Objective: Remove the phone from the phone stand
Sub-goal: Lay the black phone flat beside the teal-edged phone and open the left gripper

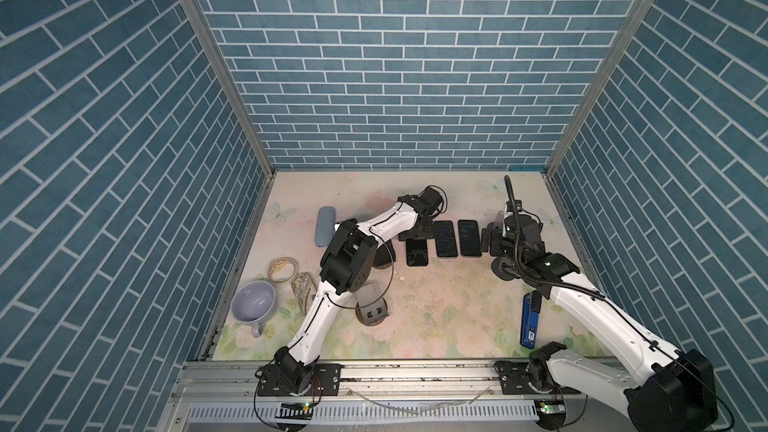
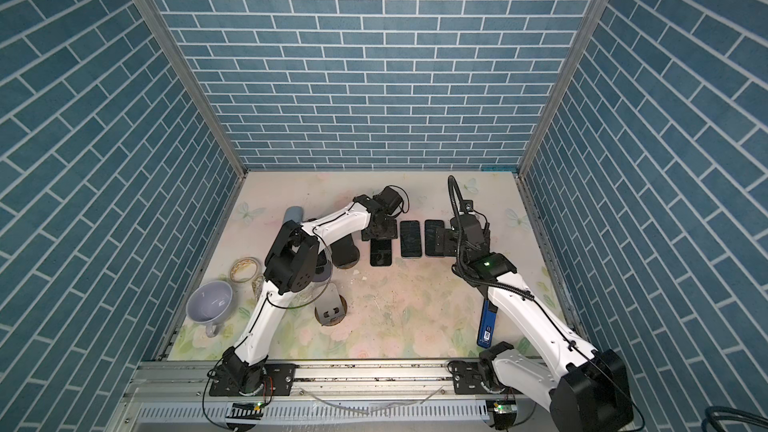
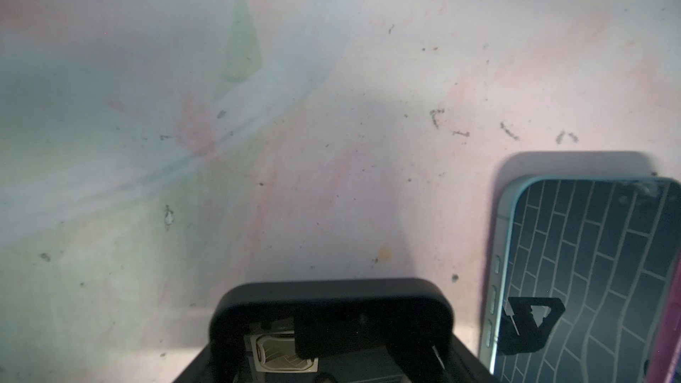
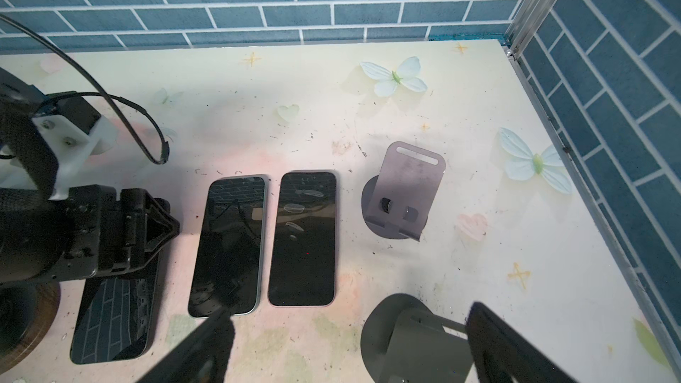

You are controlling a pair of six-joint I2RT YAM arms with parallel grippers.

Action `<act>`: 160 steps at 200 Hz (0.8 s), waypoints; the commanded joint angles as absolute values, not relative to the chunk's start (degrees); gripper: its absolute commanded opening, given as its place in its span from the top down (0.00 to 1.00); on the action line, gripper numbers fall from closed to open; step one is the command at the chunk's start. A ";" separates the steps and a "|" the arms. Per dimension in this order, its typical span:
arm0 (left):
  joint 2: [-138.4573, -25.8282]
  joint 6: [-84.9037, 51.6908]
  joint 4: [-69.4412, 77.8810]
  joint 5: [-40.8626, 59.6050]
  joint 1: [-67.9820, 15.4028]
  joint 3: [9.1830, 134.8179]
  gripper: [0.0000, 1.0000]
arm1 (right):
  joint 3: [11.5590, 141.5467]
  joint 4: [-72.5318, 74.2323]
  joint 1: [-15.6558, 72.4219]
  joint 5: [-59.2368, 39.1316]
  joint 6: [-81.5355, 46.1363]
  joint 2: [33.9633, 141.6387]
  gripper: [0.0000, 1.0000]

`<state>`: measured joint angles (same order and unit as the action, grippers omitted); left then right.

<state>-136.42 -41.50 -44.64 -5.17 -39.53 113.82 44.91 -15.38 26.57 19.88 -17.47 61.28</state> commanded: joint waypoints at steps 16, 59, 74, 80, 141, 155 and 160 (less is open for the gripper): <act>-139.04 -41.57 -46.41 -4.21 -39.13 114.09 0.24 | 43.42 -14.17 26.37 19.86 -15.77 61.17 0.02; -138.48 -41.56 -45.98 -4.04 -39.03 112.91 0.21 | 43.46 -14.02 26.31 19.84 -15.73 61.26 0.01; -138.23 -41.57 -45.71 -4.04 -38.97 112.39 0.19 | 43.43 -13.90 26.27 19.75 -15.73 61.41 0.01; -138.17 -41.56 -45.62 -4.04 -38.94 112.24 0.19 | 43.58 -13.92 26.28 19.73 -15.73 61.44 0.01; -136.47 -41.07 -45.36 -4.47 -38.94 110.96 0.16 | 43.64 -14.22 26.27 19.63 -15.73 61.44 0.02; -135.61 -41.03 -45.13 -4.83 -38.94 110.31 0.16 | 43.60 -14.32 26.23 19.60 -15.74 61.50 0.01; -135.25 -41.04 -45.09 -5.04 -38.94 110.13 0.16 | 43.60 -14.40 26.27 19.59 -15.73 61.44 0.02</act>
